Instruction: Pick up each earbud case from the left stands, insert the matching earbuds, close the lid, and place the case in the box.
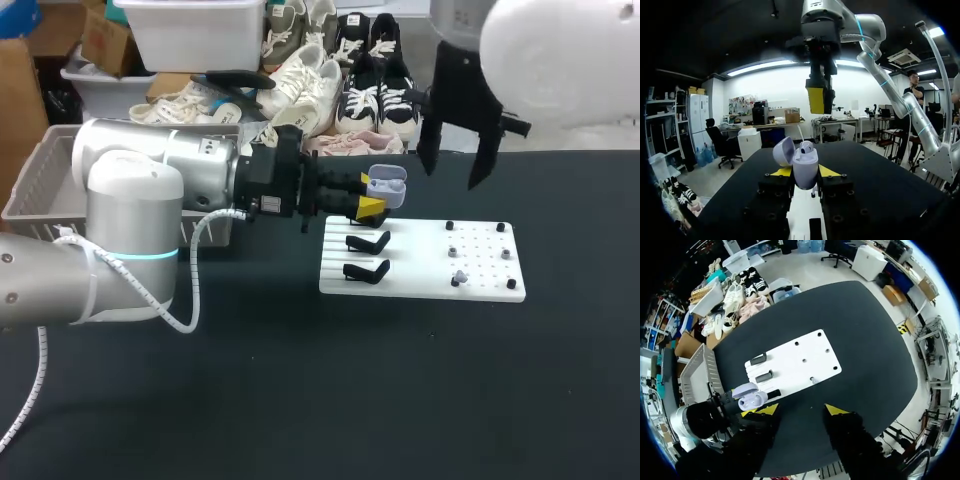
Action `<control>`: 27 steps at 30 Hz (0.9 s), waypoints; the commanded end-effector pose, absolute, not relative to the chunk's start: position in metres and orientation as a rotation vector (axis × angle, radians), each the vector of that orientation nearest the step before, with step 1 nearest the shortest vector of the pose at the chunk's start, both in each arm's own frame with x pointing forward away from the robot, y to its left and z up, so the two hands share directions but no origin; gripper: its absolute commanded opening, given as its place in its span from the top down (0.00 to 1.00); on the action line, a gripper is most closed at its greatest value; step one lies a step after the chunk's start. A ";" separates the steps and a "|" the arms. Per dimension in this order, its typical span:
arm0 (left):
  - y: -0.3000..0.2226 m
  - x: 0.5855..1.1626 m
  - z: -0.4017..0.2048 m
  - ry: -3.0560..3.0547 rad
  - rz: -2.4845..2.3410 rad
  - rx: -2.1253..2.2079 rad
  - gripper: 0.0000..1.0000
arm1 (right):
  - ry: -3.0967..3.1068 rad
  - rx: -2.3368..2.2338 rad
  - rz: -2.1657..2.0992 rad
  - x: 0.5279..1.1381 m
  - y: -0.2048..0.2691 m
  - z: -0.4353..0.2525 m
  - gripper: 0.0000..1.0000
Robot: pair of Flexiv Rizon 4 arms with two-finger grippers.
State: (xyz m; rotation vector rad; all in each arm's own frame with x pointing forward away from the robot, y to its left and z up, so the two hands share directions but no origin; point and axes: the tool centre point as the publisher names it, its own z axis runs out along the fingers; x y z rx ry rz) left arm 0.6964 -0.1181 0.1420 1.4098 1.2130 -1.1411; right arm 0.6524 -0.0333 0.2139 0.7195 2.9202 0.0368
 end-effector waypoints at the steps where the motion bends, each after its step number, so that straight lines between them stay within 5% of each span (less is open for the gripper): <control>1: -0.118 0.697 0.142 1.212 -1.141 1.409 1.00 | 2.819 0.632 0.356 0.633 -0.053 0.201 0.38; 3: -0.118 0.697 0.142 1.212 -1.141 1.409 1.00 | 2.817 0.596 0.345 0.630 -0.056 0.196 0.20; 9: -0.118 0.697 0.142 1.212 -1.141 1.409 1.00 | 2.816 0.568 0.352 0.628 -0.064 0.177 0.09; 27: -0.118 0.697 0.142 1.212 -1.141 1.409 1.00 | 2.826 0.479 0.348 0.634 -0.077 0.123 0.26</control>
